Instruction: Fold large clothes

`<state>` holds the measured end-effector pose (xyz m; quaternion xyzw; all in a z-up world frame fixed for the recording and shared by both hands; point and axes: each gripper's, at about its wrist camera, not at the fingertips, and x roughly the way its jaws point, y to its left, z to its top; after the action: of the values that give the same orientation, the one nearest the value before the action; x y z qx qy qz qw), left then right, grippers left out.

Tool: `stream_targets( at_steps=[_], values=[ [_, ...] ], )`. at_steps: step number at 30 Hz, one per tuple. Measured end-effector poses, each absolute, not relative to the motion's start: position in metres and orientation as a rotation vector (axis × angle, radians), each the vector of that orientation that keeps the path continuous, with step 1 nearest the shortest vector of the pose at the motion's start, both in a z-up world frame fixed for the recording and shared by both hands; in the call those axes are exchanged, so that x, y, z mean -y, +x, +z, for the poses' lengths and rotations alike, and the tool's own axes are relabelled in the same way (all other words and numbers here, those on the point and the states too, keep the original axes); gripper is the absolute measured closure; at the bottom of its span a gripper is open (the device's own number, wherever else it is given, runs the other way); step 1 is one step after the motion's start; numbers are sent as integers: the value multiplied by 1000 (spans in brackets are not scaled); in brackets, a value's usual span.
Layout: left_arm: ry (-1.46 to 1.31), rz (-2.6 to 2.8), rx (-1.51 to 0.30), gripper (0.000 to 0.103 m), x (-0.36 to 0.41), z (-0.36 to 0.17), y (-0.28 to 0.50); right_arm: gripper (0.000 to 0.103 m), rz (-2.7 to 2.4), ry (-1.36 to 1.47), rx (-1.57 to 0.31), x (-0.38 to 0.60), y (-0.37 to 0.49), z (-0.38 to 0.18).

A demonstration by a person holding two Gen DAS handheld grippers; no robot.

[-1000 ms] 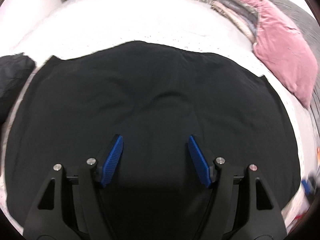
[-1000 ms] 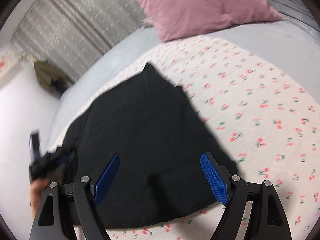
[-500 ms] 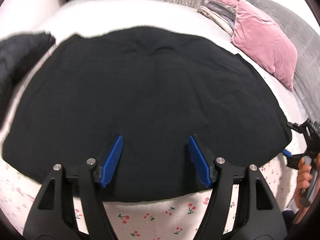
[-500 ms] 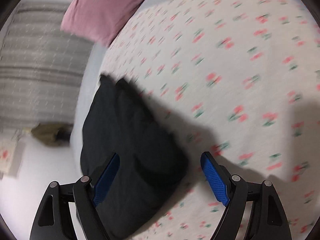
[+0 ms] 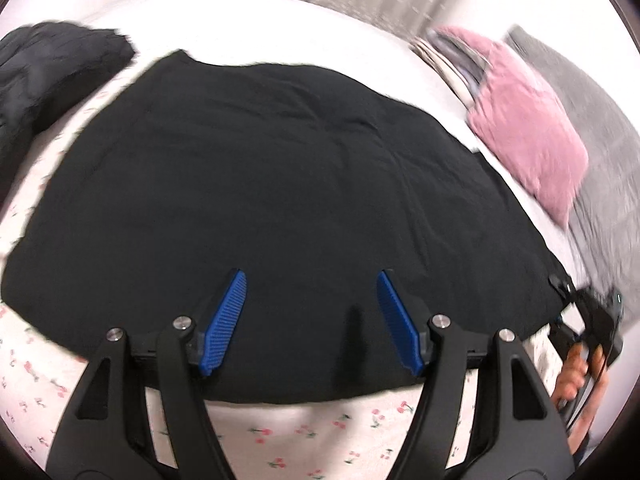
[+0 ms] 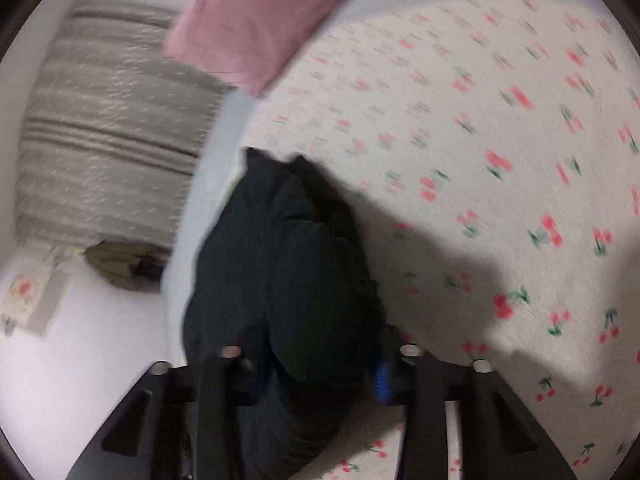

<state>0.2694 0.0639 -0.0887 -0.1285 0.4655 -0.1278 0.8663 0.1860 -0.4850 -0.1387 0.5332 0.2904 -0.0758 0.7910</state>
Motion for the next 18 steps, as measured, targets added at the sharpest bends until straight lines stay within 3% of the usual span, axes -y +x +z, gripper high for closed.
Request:
stream_targets(
  at_steps=[8, 18],
  values=[
    [-673, -79, -967, 34, -185, -96, 270, 76, -221, 805, -562, 443, 194, -92],
    [-770, -130, -965, 34, -228, -124, 274, 77, -261, 562, -495, 399, 204, -54]
  ],
)
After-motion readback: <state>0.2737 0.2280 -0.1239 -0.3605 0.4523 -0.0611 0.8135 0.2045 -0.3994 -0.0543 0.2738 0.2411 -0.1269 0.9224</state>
